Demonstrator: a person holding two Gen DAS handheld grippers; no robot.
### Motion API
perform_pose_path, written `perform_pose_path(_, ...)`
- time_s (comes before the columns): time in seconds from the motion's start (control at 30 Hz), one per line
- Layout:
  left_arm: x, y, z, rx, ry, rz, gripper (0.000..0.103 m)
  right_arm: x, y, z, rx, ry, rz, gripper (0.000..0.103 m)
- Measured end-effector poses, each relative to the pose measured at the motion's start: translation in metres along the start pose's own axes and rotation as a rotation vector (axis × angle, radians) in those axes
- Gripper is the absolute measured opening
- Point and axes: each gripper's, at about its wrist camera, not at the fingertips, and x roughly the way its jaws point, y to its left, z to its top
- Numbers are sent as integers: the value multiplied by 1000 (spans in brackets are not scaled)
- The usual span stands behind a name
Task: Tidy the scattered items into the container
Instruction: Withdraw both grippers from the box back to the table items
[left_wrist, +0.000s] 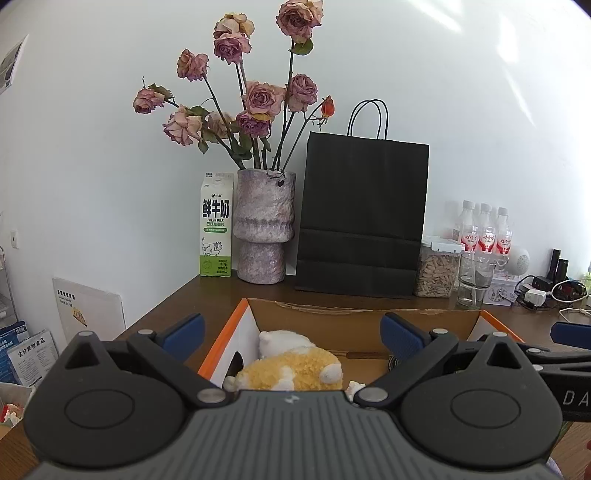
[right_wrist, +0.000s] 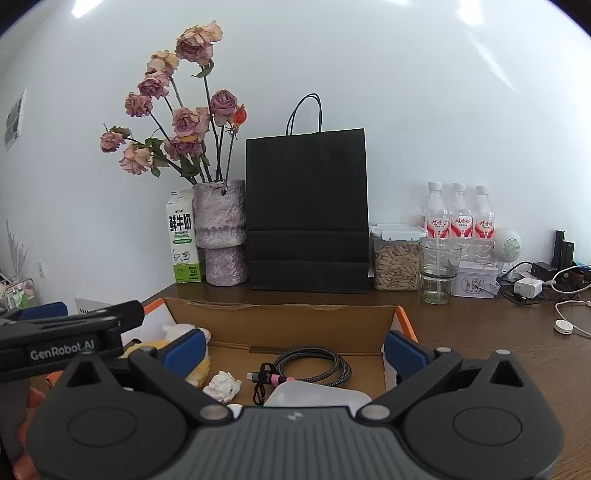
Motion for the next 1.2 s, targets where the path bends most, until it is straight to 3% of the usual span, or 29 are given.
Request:
perform_pose_path(0.6, -5, 3, -3, -8, -9, -7, 103, -7, -5, -3, 16, -16, -12, 103)
perform_pose_path(0.93, -25, 15, -4, -18, -9, 0, 103, -30, -19, -6, 44, -43, -36, 103)
perform_pose_path(1.2, -52, 32, -11, 16, 21, -4, 103, -59, -17, -24, -43, 41, -47, 103)
